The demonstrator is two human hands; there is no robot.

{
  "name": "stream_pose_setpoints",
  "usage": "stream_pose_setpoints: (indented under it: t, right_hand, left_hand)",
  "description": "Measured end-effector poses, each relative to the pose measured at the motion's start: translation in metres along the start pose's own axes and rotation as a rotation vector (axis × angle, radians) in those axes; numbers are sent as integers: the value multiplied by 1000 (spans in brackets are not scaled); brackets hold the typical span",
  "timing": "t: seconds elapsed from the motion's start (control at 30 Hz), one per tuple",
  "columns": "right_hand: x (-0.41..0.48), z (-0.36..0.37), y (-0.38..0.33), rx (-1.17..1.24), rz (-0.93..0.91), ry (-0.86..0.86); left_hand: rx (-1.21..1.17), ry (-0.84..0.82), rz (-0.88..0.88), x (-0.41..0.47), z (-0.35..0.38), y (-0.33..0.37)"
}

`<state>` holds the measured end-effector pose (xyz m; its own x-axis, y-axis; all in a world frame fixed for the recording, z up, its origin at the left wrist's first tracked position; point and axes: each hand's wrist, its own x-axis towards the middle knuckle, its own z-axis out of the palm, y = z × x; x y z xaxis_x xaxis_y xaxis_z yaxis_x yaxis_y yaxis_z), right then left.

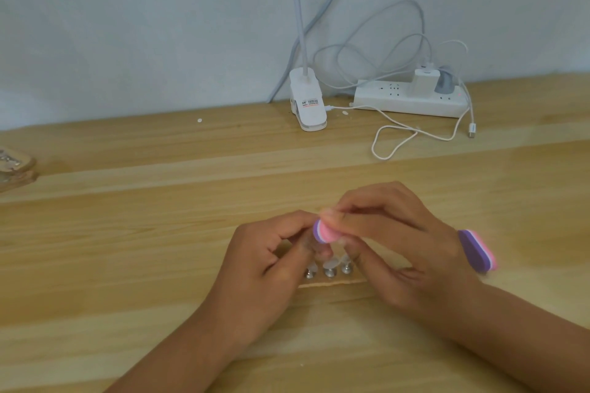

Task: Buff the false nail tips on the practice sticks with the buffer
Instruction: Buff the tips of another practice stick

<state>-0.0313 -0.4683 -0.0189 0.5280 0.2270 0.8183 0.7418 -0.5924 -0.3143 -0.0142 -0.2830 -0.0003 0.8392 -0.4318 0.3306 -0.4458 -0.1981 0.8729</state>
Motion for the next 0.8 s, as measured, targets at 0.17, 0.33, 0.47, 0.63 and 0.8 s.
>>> stream_pose_setpoints:
  t: [0.17, 0.33, 0.47, 0.63, 0.8]
  right_hand:
    - [2, -4, 4, -24, 138, 59]
    - [0, -5, 7, -36, 200, 75]
    - [2, -6, 1, 8, 153, 75]
    - [2, -4, 2, -44, 79, 31]
    - [2, -4, -5, -30, 17, 55]
  left_hand:
    - [-12, 17, -49, -2, 1, -2]
    - [-30, 33, -61, -2, 2, -1]
    - [-31, 24, -56, -1, 2, 0]
    - [0, 34, -30, -3, 0, -1]
    - [30, 25, -13, -1, 1, -2]
